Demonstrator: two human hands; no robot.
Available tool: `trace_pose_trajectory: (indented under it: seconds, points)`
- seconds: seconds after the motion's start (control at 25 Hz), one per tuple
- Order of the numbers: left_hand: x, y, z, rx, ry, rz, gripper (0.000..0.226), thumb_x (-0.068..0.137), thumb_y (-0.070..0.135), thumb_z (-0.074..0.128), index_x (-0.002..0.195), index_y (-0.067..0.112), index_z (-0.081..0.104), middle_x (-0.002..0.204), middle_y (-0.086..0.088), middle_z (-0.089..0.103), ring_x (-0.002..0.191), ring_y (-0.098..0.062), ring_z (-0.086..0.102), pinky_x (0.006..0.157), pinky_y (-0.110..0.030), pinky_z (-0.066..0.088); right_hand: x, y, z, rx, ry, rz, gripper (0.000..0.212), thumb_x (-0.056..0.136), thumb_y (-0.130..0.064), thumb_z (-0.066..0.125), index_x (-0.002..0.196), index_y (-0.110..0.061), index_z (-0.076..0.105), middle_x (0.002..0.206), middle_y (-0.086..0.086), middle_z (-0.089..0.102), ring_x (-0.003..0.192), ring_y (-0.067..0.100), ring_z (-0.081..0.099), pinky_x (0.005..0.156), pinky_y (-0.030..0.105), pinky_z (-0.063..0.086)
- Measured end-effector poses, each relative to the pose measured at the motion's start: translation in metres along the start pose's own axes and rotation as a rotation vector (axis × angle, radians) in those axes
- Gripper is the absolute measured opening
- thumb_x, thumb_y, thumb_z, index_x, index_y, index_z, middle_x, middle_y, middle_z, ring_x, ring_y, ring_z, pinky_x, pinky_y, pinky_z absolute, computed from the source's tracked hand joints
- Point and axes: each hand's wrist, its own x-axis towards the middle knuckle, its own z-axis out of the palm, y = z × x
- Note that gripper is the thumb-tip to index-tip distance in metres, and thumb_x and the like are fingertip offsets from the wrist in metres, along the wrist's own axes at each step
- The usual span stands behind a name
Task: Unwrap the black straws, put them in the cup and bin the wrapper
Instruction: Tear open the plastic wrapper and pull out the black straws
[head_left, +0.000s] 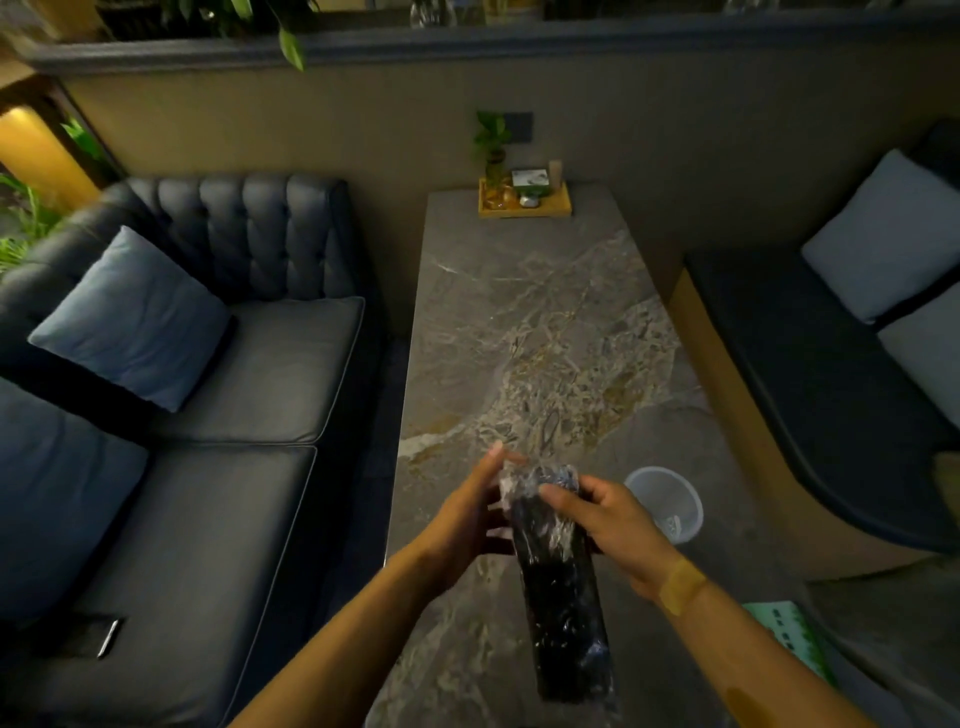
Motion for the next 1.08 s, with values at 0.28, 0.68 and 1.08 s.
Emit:
trace_pose_trajectory:
  seconds: [0.28,0.68,1.08]
  points:
    - [0.009,-0.004,0.022,0.003,0.025,-0.106,0.044,0.084,0.044,0.068,0.116,0.014,0.067,0.094,-0.005,0.072,0.081,-0.016,0.071,0.069,-0.030,0.057,-0.012,0.006,-0.012,-0.036,0.035,0.046,0.046,0.078,-0.041,0.073,0.115,-0.018,0.060,0.096,0.007,0.078,0.086,0.020,0.075,0.077,0.037,0.060]
    - [0.017,-0.015,0.037,-0.005,0.610,0.015,0.021,0.089,0.035,0.063,0.103,0.019,0.061,0.094,-0.004,0.071,0.080,-0.015,0.071,0.054,-0.028,0.057,-0.031,0.037,-0.007,-0.559,-0.092,-0.115,0.093,0.069,-0.044,0.072,0.145,-0.051,0.018,0.133,-0.018,0.048,0.122,0.008,0.053,0.099,0.031,0.048]
    - [0.014,-0.020,0.029,-0.445,0.411,-0.030,0.048,0.091,0.034,0.059,0.129,0.003,0.056,0.118,-0.029,0.062,0.102,-0.037,0.060,0.100,-0.053,0.047,-0.017,0.039,-0.027,0.098,-0.114,0.176,0.034,0.096,-0.035,0.048,0.122,-0.023,0.067,0.124,0.002,0.069,0.119,0.017,0.061,0.108,0.042,0.043]
